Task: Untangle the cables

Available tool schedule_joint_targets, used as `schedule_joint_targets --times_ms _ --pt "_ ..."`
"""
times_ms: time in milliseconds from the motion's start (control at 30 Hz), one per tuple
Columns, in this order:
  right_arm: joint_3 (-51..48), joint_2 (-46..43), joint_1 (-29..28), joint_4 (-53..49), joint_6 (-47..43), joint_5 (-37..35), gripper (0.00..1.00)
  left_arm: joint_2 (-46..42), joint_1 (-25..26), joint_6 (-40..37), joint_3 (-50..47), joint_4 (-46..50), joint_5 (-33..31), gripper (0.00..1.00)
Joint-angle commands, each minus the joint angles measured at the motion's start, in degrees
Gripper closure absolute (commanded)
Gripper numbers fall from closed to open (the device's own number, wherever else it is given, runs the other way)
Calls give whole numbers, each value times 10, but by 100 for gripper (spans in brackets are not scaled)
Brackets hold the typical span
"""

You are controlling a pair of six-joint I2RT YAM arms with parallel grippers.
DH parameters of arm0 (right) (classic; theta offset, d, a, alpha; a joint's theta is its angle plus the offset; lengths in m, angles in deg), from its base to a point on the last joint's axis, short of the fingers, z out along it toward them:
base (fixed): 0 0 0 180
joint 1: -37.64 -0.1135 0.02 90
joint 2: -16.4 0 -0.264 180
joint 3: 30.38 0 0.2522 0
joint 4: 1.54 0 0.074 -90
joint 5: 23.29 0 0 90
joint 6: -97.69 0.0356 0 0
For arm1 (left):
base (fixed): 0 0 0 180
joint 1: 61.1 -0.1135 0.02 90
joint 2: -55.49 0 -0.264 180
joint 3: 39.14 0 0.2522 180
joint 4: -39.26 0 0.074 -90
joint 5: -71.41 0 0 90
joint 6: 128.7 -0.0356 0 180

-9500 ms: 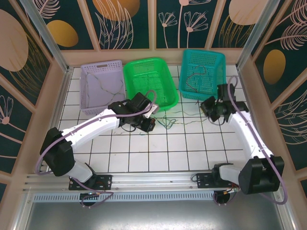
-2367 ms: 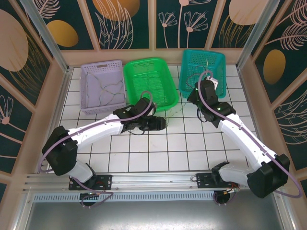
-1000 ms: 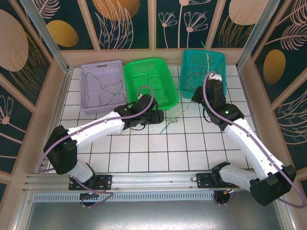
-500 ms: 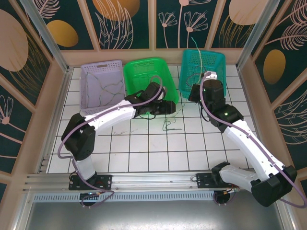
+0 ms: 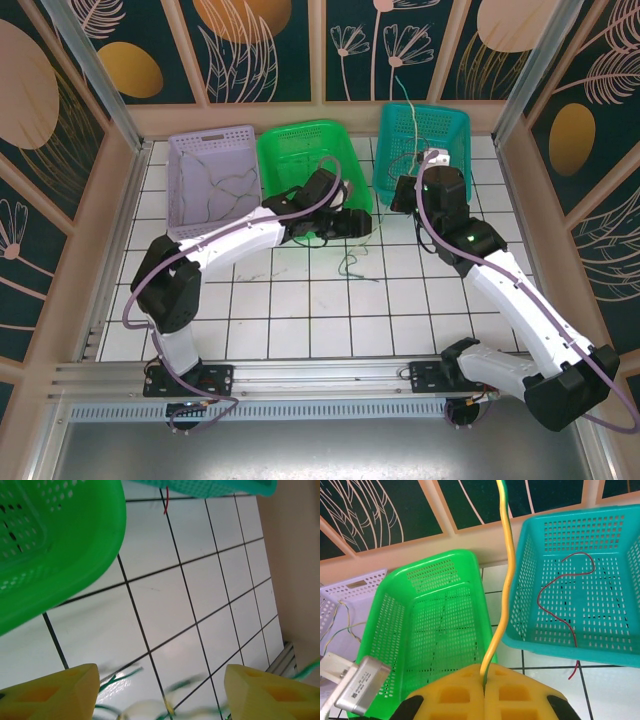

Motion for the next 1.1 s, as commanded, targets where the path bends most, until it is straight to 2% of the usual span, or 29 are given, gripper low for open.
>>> schedule_joint_targets --times_ms 0,100,233,433,600,833,900,1067 --pt "-10 -8 -6 22 8 6 100 -17 -2 13 21 -7 -30 31" --pt "-10 -8 -6 22 9 6 100 -30 -5 23 4 -12 -13 32" --pt "-7 -5 -6 26 11 9 100 -22 -5 15 -11 -5 41 38" --pt "-6 -4 -6 30 15 16 100 -4 -5 0 -16 14 39 46" --pt "-5 -12 -6 26 16 15 100 19 -9 -3 -13 29 -13 67" --pt "16 -36 -6 13 9 24 100 7 -38 14 -17 76 -79 95" --pt "23 -46 -6 9 5 32 100 -1 -48 12 -21 92 -92 100" --pt "57 -62 -6 -1 3 46 100 -15 -59 7 -35 123 -106 100"
